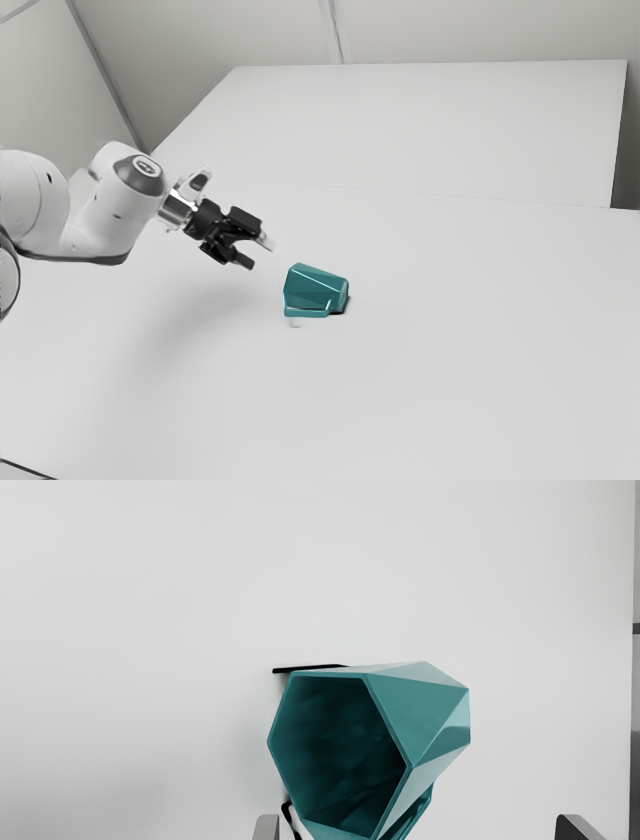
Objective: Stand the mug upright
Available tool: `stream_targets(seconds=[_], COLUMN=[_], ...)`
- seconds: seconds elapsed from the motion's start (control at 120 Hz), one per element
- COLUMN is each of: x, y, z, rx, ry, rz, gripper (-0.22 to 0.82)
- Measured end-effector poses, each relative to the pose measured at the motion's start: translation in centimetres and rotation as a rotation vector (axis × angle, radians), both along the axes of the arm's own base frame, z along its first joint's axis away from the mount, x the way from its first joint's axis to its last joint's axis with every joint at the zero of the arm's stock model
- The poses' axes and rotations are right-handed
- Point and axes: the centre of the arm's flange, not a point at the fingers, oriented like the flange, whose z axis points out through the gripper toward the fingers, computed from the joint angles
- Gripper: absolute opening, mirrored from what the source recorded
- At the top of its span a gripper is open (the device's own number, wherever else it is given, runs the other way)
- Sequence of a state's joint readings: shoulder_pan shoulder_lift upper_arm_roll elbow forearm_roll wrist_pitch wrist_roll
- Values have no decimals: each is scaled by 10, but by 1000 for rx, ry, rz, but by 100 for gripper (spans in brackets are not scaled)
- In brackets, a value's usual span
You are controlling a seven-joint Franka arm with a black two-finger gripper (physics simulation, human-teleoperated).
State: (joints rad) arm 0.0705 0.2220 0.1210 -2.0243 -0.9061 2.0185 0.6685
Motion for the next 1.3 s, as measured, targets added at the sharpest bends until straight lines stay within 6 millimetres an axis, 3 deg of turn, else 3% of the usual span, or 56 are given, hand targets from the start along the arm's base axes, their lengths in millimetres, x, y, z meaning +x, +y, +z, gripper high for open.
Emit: stream_targets(seconds=[0.083,0.183,0.433,0.692,0.875,0.967,1.075,1.3], x=[1,2,7,-1,0,0,1,3], y=[-2,-6,-31,-47,-53,-55,-57,-57], z=[-31,-50,-52,-63,-62,-62,-60,-41], rx=[-24,-57,-113,-199,-214,-215,-214,-202], ry=[10,-11,-109,-147,-179,-193,-208,-260], rz=[-7,-11,-62,-59,-80,-93,-105,-133], gripper=[60,60,60,59,18,3,-7,-14])
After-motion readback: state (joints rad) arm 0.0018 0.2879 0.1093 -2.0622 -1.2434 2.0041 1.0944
